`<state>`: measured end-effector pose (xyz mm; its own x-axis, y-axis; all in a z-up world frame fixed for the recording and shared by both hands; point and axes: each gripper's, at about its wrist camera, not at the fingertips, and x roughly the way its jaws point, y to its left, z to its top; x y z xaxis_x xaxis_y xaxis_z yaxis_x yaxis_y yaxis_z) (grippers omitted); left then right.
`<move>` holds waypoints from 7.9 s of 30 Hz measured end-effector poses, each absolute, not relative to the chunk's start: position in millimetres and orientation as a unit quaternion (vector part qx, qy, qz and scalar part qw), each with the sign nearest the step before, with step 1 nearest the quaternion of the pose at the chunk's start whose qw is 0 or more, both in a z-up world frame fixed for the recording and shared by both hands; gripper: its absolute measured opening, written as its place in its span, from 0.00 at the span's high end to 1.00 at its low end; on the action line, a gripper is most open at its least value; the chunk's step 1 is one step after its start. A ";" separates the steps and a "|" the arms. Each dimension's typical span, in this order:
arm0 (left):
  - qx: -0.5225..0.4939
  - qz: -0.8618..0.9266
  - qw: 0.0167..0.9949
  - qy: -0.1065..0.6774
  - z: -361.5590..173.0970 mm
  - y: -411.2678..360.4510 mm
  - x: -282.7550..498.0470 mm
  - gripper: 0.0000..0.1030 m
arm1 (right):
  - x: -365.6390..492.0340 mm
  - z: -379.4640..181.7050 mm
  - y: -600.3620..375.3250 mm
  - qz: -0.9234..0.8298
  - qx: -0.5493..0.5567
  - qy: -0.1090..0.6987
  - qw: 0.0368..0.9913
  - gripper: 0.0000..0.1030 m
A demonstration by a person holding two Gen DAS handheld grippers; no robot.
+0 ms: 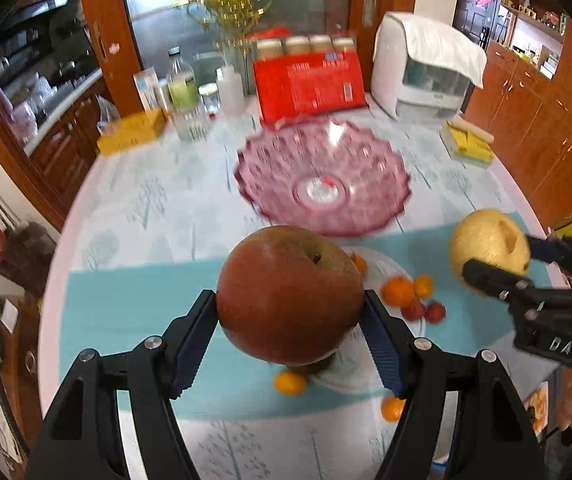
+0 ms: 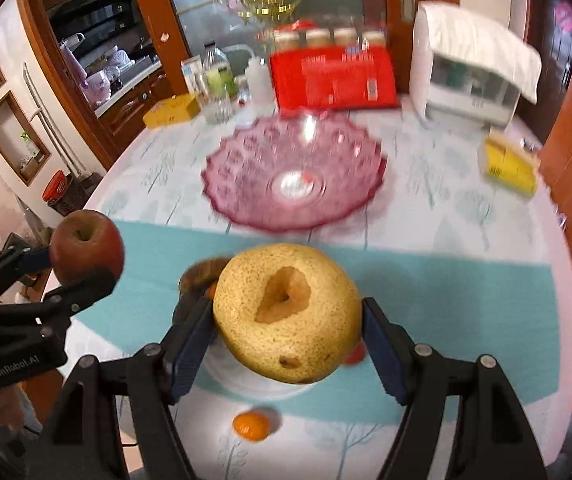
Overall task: Organize fruits
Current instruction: 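Carry the apple and pear to the pink bowl with both tools, then release the apple and pear into the pink bowl, open both tools, then grasp the dark avocado with the left tool, then grasp the brown banana with the right tool while the left tool holds the avocado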
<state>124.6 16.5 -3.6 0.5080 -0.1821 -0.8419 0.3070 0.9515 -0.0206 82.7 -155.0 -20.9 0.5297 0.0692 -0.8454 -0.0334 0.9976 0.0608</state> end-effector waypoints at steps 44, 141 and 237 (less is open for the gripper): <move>0.103 -0.170 0.817 0.541 -144.2 -58.6 359.6 0.32 | 298.5 -147.7 -177.1 -0.029 -0.009 0.551 0.834 0.29; 0.067 -0.139 0.863 0.482 -41.4 19.9 159.8 0.01 | 99.8 -21.2 -161.0 -0.001 0.007 0.405 0.914 0.22; -0.116 -0.123 0.748 0.642 -186.8 132.6 170.6 0.39 | 207.7 -187.9 -20.1 0.296 -0.317 0.557 0.708 0.41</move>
